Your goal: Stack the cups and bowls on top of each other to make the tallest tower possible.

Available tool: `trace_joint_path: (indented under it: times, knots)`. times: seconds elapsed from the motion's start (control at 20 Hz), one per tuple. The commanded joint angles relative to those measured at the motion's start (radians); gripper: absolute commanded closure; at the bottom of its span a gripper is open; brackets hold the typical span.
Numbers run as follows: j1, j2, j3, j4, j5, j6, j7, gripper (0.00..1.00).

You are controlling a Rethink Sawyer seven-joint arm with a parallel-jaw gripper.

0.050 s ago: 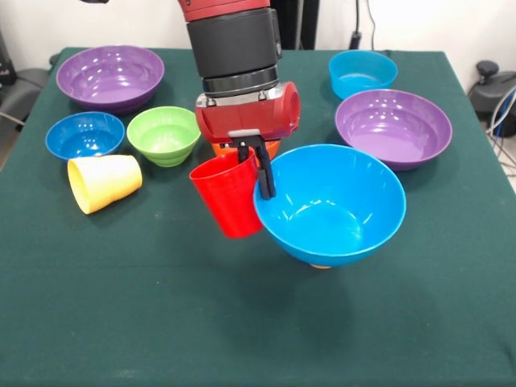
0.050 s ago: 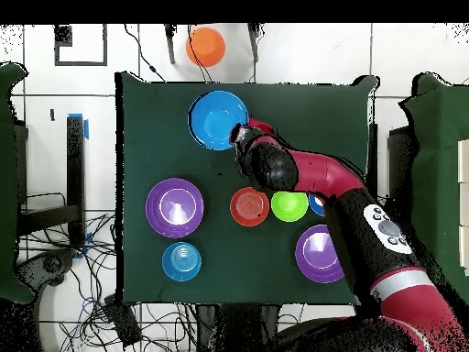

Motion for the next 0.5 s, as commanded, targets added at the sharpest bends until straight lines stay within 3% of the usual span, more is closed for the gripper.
trace_joint_path:
  times: [0.05,0.5]
  knots:
    - [0.042,-0.011,-0.048,-0.063,-0.043,0.060,0.004,1.00]
    - [0.038,0.003,-0.020,-0.070,-0.033,0.077,-0.011,1.00]
